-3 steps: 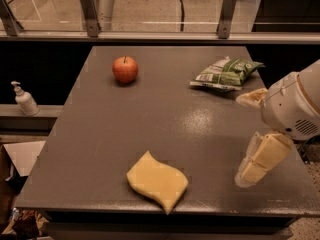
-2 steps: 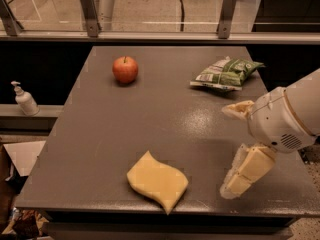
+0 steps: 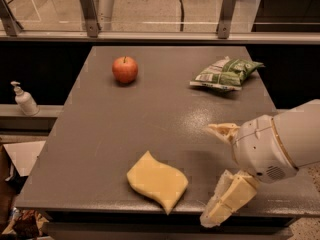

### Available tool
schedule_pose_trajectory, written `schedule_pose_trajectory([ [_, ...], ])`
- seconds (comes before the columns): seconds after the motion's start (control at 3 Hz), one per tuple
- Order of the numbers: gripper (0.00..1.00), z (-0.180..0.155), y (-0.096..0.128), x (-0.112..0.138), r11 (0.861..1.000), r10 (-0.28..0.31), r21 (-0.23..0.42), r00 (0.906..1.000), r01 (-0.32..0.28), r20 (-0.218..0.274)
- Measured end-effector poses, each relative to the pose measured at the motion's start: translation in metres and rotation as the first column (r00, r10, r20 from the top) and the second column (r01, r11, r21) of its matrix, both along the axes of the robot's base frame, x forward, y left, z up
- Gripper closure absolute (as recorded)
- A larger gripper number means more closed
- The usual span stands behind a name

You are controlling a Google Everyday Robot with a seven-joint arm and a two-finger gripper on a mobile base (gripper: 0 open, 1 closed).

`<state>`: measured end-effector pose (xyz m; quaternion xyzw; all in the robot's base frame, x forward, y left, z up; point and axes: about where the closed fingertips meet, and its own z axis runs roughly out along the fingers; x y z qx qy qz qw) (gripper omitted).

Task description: Move sponge near green jalapeno chip bag

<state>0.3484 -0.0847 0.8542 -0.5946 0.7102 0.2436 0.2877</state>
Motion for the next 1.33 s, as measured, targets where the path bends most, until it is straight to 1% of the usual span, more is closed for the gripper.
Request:
schedule_pose_trajectory([
  [0.33, 0.00, -0.004, 0.018, -0.015, 0.998, 0.024, 0.060, 0.9996, -0.024, 0.015],
  [0.67, 0.00, -0.008, 0.029, -0.024, 0.995, 0.039, 0.095, 0.9989, -0.042, 0.027],
  [1.0, 0.00, -0.008, 0.029, -0.024, 0.993, 0.035, 0.110, 0.9988, -0.039, 0.035],
  [1.33, 0.00, -0.008, 0.030, -0.022, 0.985, 0.016, 0.172, 0.9976, -0.027, 0.067],
])
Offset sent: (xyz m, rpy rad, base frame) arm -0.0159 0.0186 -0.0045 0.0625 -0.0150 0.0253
